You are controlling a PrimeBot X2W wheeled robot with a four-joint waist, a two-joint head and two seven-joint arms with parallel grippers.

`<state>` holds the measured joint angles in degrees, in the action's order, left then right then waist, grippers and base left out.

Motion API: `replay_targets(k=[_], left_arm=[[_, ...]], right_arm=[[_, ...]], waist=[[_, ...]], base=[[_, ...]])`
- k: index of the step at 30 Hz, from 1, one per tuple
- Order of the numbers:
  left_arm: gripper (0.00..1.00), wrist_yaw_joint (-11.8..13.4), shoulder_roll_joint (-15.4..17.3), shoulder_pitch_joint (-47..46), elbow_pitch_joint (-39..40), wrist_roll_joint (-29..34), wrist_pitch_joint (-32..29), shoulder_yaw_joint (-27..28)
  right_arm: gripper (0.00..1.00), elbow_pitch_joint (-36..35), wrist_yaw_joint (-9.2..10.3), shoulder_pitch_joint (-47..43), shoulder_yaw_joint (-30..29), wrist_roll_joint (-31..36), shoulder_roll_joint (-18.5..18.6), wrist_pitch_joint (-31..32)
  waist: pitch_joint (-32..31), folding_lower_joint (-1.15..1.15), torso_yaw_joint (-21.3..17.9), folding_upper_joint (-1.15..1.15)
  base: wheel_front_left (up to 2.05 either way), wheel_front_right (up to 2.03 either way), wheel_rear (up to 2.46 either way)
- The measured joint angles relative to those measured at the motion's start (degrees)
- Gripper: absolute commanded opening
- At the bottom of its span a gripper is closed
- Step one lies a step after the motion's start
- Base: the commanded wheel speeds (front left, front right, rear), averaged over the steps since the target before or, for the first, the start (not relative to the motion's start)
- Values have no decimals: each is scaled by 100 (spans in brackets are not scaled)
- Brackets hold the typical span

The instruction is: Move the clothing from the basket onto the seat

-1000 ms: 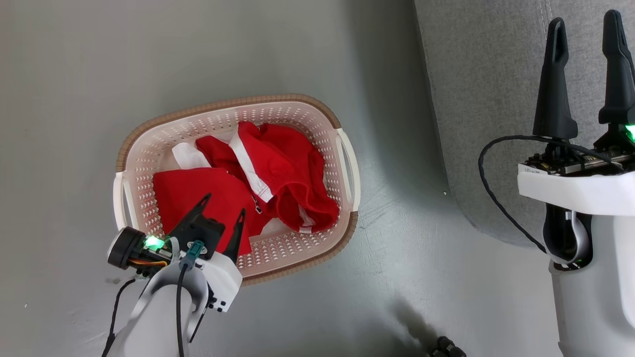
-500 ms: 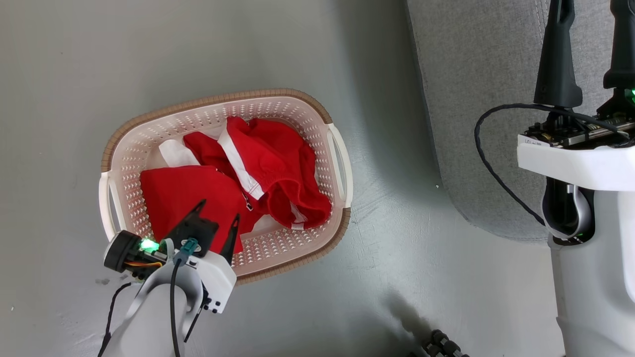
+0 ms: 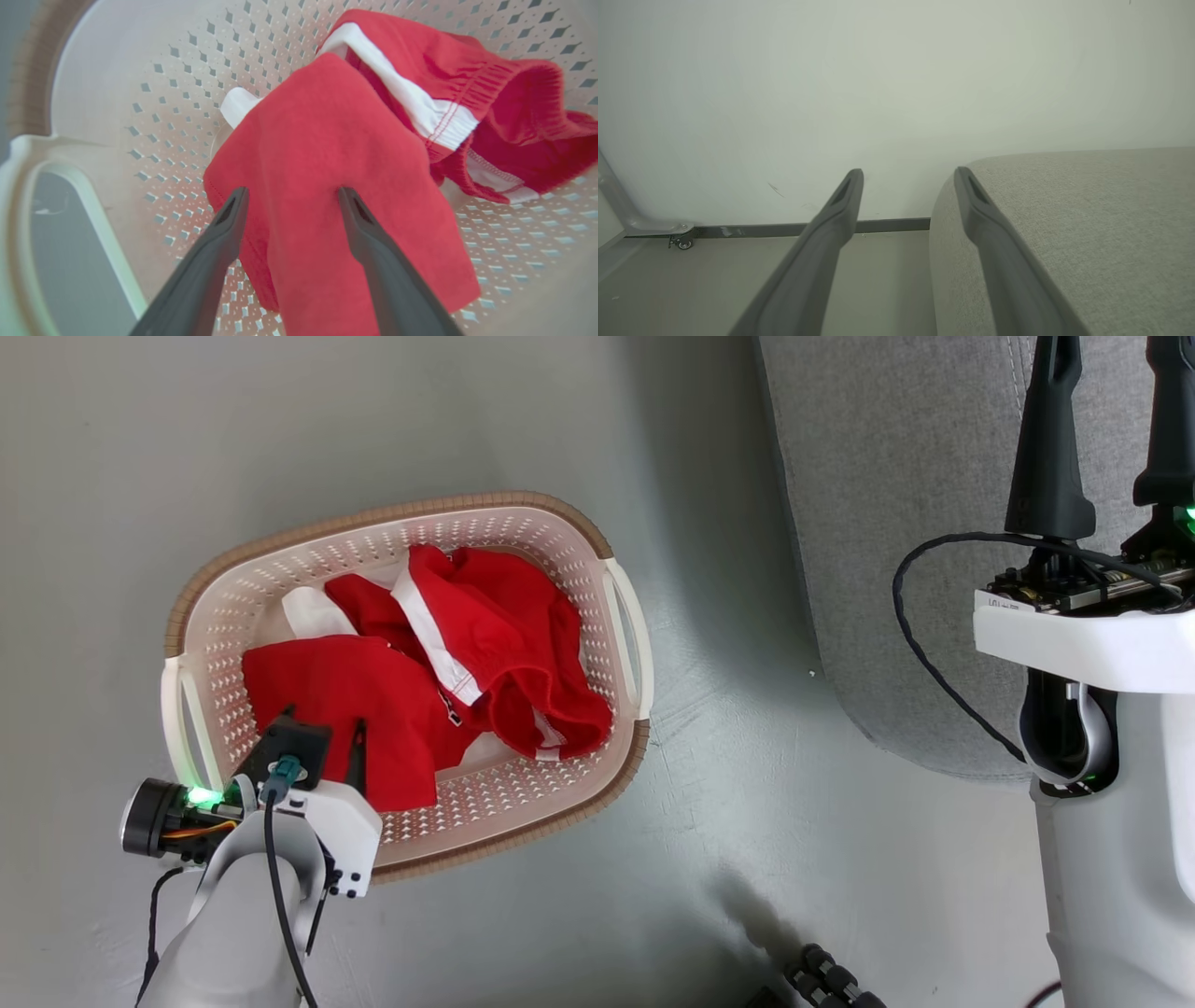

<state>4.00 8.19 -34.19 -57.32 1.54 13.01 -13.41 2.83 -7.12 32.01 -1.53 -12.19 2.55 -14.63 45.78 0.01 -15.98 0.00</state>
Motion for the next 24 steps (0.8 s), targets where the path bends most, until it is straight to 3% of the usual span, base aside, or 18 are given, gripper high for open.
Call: replay_targets(k=[9,10,11,13,15,24], left_arm=[[100,-214,-140,-162,-222,-189,-140,40],[86,-258,-151,-195,-249,-211,-168,45],[49,-258,-152,-221,-278,-245,-174,48],[28,-258,-144,-254,-313,-263,-174,54],[0,-258,-145,-258,-357,-261,-174,45],[0,-367,-114,-280,-442,-230,-135,-75]], right_arm=[[100,19,0,2,7,-100,-1,0],[100,20,0,3,7,-110,-1,0],[100,21,0,3,5,-110,0,0],[100,35,0,5,9,-116,-1,0],[100,46,0,8,5,-151,-1,0],[100,75,0,64,-26,-154,-1,0]], waist=[[121,0,-105,0],[132,0,-116,0],[142,0,-127,0],[156,0,-148,0],[160,0,-163,0],[127,0,-172,0]], base=[[0,0,0],[0,0,0],[0,0,0],[0,0,0],[0,0,0],[0,0,0]])
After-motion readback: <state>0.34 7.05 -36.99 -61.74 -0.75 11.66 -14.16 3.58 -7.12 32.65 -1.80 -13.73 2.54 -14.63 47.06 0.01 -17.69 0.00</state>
